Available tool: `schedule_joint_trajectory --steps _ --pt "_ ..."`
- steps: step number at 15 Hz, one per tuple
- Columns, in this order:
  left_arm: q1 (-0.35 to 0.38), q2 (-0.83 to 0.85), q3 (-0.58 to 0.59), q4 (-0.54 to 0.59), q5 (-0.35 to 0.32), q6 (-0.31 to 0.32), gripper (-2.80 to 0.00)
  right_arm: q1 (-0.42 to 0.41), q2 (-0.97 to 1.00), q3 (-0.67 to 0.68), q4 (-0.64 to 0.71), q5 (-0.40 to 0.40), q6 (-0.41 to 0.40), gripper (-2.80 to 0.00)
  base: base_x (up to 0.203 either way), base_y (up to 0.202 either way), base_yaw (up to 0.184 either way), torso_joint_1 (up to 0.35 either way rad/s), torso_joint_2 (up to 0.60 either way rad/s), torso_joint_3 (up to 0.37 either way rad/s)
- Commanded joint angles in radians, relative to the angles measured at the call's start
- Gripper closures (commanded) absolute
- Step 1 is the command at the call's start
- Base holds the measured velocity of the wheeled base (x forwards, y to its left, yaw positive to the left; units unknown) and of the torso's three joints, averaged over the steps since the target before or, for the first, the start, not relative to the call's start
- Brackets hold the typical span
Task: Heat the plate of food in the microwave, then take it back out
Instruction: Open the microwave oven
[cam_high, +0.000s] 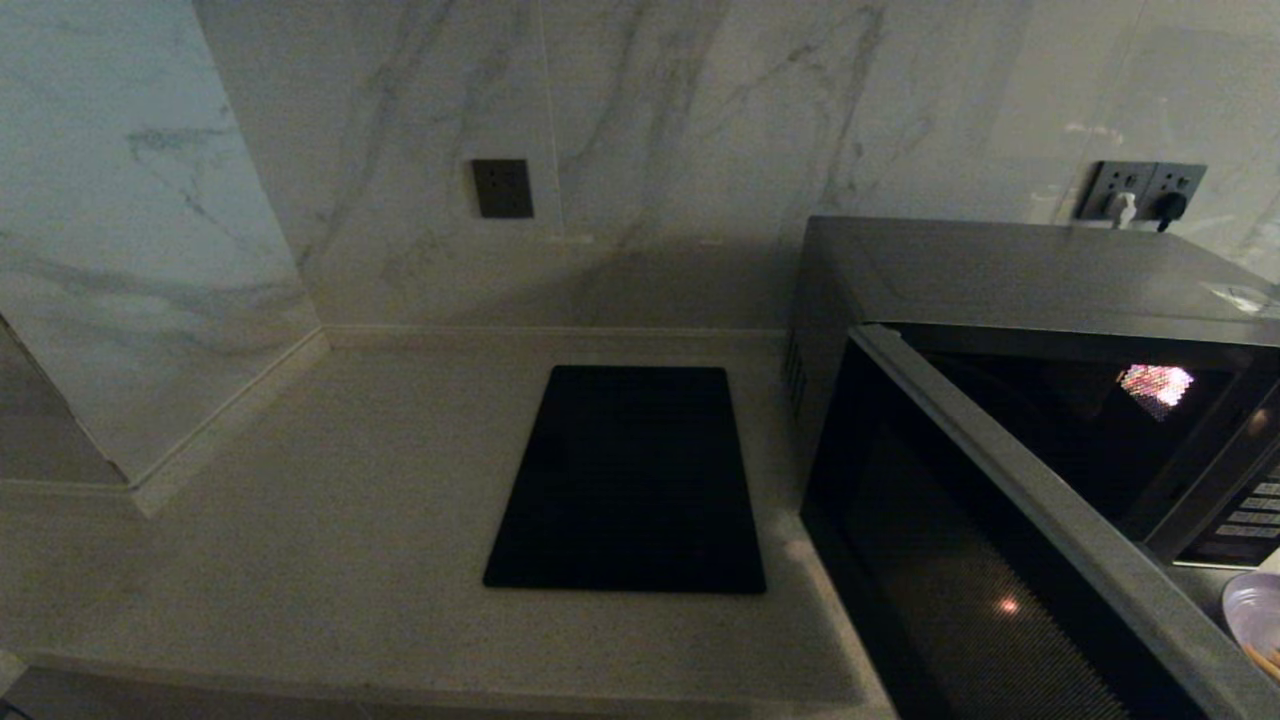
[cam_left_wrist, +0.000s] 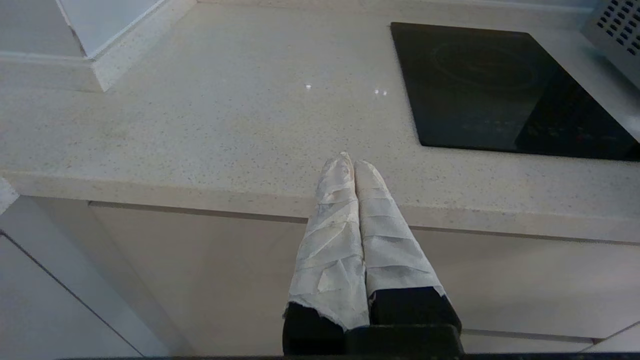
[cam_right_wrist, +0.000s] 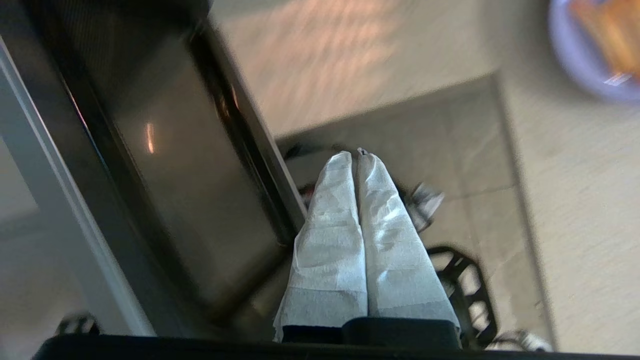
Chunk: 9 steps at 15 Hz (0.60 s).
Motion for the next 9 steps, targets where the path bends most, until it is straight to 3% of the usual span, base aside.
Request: schedule_joint_trajectory --steps 1,6,9 --pt "0.000 0.002 0.000 0.000 0.000 -0.001 0.00 0.036 -0.011 -0.002 0.064 0.051 -0.006 0.00 0.000 0.000 0.000 0.000 0.00 0.000" --pt "0.000 0.002 0.000 0.000 0.000 -0.001 0.00 0.353 -0.022 -0.004 0.250 0.095 -0.044 0.00 0.000 0.000 0.000 0.000 0.00 0.000" --pt "0.000 0.001 0.000 0.000 0.000 -0.001 0.00 0.442 -0.034 0.000 0.354 0.162 -0.061 0.00 0.000 0.000 0.000 0.000 0.00 0.000"
